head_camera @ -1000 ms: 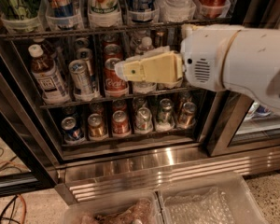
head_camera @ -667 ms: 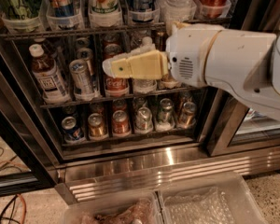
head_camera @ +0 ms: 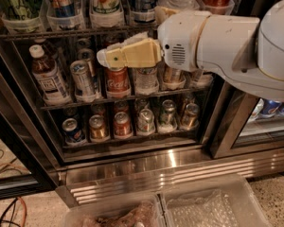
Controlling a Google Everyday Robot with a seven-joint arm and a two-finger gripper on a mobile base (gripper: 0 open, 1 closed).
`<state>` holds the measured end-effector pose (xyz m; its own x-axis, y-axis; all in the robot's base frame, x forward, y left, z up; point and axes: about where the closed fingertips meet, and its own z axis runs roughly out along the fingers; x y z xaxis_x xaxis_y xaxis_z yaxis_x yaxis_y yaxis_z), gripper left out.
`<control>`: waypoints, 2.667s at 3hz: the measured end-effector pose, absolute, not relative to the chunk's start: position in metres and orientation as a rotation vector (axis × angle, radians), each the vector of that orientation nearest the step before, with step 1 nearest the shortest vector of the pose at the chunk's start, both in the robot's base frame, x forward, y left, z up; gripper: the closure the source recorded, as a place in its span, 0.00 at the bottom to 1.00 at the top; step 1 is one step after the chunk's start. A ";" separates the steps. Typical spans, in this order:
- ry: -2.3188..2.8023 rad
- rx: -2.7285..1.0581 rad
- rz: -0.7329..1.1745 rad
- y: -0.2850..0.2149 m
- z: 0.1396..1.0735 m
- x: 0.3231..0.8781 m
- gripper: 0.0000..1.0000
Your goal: Pick pepsi can from top shelf of fridge
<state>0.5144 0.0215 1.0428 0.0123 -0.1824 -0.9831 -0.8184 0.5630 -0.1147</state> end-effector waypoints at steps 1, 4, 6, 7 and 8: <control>1.508 -0.919 0.584 0.014 1.047 0.525 0.00; 1.520 -0.917 0.529 0.011 1.052 0.532 0.01; 1.502 -0.880 0.475 0.009 1.051 0.546 0.10; 1.516 -0.879 0.453 0.000 1.047 0.555 0.21; 1.529 -0.874 0.425 -0.012 1.045 0.564 0.17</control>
Offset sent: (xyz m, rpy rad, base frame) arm 0.0280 -0.0352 0.0037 -0.1209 0.0196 -0.0454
